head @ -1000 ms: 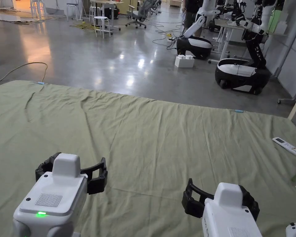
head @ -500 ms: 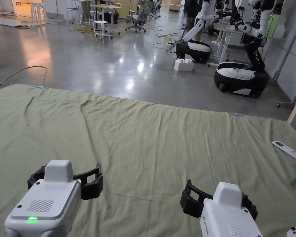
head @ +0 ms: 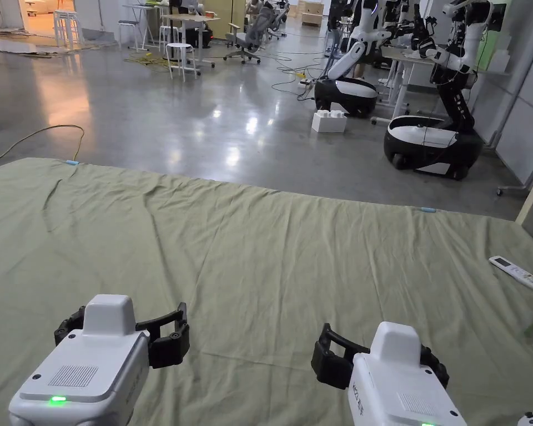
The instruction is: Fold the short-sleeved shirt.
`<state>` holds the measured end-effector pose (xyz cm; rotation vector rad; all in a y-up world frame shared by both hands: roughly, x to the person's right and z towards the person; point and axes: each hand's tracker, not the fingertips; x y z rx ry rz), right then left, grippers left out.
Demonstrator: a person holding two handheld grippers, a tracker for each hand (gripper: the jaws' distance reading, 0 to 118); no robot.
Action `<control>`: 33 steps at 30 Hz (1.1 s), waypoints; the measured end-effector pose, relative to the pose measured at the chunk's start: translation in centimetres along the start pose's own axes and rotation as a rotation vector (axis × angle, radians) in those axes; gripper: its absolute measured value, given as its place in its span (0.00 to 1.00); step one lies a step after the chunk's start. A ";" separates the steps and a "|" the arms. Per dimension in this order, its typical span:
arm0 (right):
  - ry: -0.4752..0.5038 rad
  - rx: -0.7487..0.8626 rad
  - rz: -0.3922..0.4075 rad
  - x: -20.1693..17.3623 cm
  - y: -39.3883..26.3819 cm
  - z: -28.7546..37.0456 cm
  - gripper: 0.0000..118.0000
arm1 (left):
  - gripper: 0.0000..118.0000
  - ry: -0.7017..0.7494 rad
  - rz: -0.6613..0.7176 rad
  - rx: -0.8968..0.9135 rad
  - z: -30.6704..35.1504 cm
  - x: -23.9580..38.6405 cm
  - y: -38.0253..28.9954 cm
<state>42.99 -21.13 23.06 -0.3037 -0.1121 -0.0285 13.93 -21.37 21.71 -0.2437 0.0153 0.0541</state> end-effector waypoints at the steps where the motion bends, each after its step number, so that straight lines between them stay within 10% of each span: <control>1: 0.002 -0.004 -0.011 0.1 0.1 -0.1 0.99 | 0.93 0.000 0.000 -0.001 0.0 0.0 0.0; 33: -0.084 -0.150 -0.078 1.7 0.6 -2.3 0.99 | 0.93 -0.019 -0.065 -0.001 -0.7 0.3 1.0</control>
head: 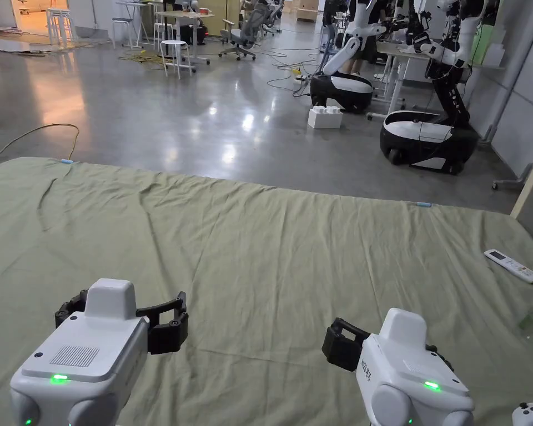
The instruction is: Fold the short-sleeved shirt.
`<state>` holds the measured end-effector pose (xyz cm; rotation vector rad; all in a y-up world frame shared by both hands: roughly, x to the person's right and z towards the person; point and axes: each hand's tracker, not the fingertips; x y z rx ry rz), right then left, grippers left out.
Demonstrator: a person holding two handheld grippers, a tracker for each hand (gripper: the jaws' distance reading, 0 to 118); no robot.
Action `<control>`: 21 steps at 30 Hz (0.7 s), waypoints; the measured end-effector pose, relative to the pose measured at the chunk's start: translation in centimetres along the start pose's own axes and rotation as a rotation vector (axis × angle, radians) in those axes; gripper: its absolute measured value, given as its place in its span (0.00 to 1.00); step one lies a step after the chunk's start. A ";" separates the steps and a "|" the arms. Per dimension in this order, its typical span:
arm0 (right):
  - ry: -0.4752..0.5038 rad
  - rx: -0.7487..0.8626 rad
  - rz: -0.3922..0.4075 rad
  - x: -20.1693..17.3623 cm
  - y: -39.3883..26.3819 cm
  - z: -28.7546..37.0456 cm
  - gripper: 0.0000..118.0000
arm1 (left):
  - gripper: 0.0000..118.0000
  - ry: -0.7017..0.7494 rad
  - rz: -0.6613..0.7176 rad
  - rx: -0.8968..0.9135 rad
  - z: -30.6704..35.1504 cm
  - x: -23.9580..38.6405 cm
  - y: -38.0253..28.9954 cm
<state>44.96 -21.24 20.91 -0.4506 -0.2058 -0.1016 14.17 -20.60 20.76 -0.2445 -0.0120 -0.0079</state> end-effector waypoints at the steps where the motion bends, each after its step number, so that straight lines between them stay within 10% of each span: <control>1: -0.007 0.001 0.008 0.0 0.0 0.0 0.99 | 0.93 0.001 -0.003 0.003 0.0 0.0 0.0; 21: 0.015 0.006 -0.018 0.5 -0.3 -0.2 0.99 | 0.93 0.047 0.015 0.030 -0.7 -0.9 -0.3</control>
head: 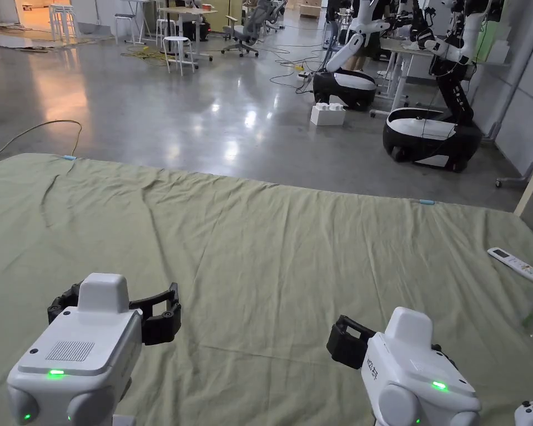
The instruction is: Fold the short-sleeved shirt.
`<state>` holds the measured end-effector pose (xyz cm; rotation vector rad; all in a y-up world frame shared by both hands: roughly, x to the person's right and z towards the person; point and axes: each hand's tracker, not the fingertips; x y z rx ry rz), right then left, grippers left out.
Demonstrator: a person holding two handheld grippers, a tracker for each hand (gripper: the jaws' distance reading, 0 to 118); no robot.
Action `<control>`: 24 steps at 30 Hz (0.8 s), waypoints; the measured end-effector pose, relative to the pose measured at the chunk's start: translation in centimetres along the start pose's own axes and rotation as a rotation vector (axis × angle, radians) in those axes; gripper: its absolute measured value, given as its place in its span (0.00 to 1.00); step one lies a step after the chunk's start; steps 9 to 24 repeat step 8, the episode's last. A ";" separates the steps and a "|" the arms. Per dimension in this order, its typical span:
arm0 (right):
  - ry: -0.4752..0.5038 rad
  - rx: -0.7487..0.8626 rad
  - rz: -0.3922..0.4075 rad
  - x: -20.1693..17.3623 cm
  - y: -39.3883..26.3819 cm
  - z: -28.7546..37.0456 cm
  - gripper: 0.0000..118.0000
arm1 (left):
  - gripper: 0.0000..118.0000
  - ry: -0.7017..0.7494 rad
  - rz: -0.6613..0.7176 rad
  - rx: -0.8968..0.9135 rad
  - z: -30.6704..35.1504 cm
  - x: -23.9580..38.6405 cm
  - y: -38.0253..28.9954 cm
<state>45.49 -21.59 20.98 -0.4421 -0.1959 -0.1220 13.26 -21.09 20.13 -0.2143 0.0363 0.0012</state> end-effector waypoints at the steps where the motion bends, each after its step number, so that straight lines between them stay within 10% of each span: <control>1: 0.017 0.006 0.002 0.1 0.0 0.0 0.99 | 0.93 -0.001 0.000 0.004 0.0 -0.1 0.0; 24: 0.047 0.114 0.067 -0.3 -0.5 0.5 0.99 | 0.93 -0.012 -0.033 0.028 0.0 0.0 -0.3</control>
